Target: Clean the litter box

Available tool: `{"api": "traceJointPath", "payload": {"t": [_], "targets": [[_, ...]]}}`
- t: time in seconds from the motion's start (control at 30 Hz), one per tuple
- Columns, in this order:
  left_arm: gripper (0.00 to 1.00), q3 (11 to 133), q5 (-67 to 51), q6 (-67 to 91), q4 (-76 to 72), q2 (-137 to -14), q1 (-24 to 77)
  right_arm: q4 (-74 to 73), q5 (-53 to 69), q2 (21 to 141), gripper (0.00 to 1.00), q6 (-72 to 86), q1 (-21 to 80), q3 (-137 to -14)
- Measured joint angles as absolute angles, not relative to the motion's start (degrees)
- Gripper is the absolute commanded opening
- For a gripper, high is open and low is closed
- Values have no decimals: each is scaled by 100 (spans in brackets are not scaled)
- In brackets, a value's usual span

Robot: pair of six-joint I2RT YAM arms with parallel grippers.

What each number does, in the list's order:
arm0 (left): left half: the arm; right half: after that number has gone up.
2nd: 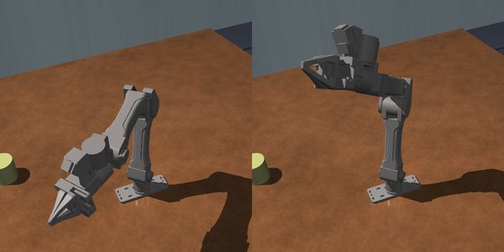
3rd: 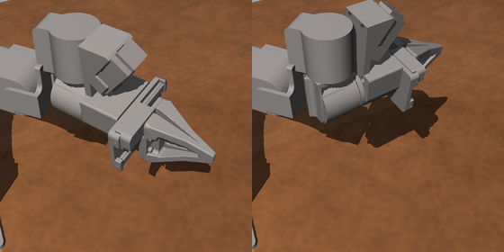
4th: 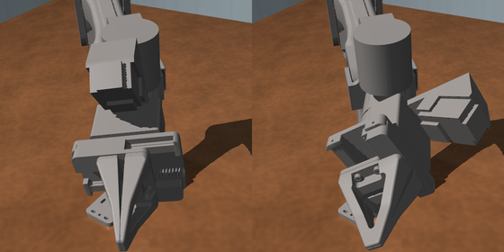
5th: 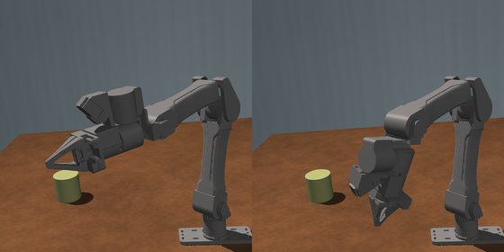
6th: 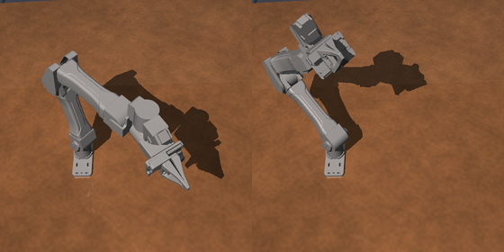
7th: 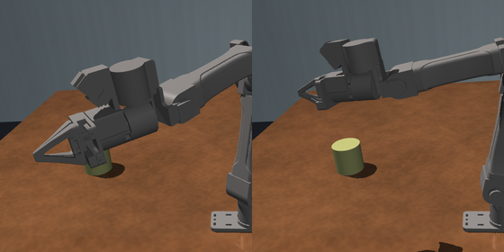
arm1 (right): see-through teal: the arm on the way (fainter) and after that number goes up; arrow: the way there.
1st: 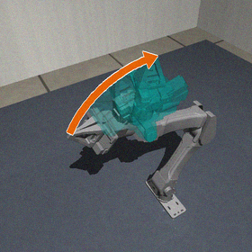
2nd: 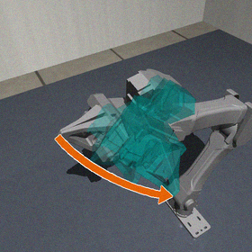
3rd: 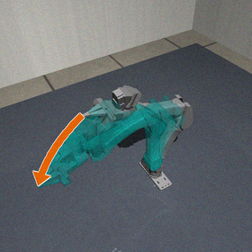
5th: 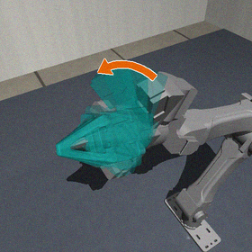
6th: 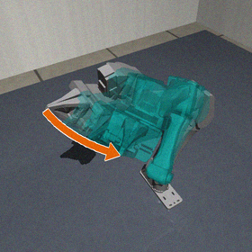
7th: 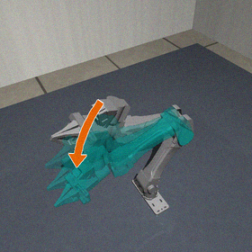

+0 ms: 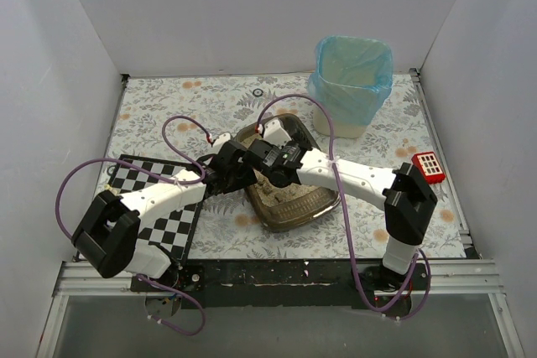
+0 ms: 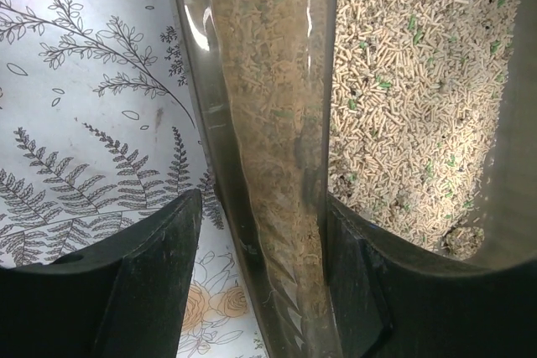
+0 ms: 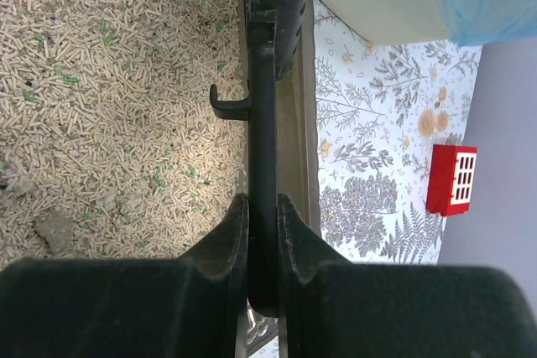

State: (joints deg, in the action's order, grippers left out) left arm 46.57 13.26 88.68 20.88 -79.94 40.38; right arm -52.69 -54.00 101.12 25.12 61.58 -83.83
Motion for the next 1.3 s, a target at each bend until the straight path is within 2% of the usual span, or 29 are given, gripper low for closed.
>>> {"api": "traceJointPath", "payload": {"t": [0.5, 0.83, 1.07, 1.3], "targets": [[56, 4657, 1107, 8890, 2176, -7996, 3815, -4029, -5159, 10302, 1, 1424, 6077, -8134], [56, 4657, 1160, 8892, 2204, -7994, 4040, -2897, -4333, 9806, 1, 1015, 6167, -7244], [56, 4657, 1194, 8895, 2196, -7992, 4099, -3048, -3997, 8604, 1, 1308, 6410, -6796], [56, 4657, 1264, 8844, 2213, -7940, 4101, -4359, -4276, 7957, 1, 2915, 6431, -6805]]}}
